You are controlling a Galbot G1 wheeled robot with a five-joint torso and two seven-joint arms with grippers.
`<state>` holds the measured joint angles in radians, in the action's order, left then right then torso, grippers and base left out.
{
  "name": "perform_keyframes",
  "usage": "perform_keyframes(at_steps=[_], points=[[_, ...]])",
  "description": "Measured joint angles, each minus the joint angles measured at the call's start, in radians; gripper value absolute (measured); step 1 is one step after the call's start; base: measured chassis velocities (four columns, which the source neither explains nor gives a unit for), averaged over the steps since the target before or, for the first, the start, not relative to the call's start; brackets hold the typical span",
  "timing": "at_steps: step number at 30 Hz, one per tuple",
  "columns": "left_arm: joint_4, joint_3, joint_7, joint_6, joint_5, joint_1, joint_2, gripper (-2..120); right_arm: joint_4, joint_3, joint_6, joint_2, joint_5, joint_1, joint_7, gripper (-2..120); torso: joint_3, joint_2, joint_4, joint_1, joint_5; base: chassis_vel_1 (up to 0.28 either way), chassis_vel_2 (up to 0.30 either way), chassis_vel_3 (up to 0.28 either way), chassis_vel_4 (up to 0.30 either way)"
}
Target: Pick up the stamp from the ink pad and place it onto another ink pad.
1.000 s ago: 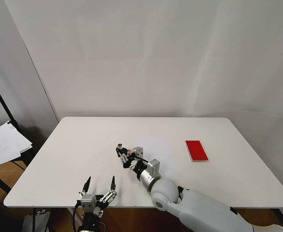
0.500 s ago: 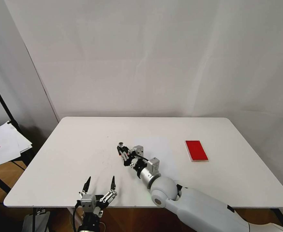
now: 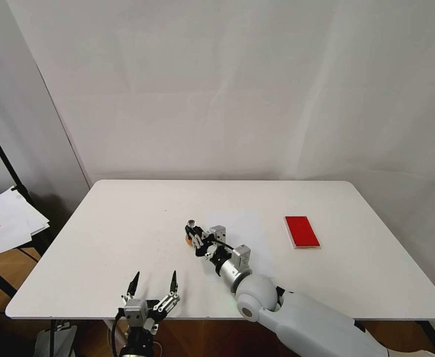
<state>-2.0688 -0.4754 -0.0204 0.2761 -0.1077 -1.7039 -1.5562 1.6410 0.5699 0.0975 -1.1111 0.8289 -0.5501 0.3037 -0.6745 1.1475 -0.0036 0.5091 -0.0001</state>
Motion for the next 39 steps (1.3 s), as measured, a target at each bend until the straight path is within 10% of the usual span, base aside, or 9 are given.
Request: perform_keyframes(at_steps=[39], points=[[0.000,0.000,0.000,0.000,0.000,0.000,0.000,102,-0.028,-0.024,0.003,-0.001,-0.024,-0.019,0.003,8,0.000,0.000,0.0000,0.000,0.0000,0.000,0.000,0.000,0.000]])
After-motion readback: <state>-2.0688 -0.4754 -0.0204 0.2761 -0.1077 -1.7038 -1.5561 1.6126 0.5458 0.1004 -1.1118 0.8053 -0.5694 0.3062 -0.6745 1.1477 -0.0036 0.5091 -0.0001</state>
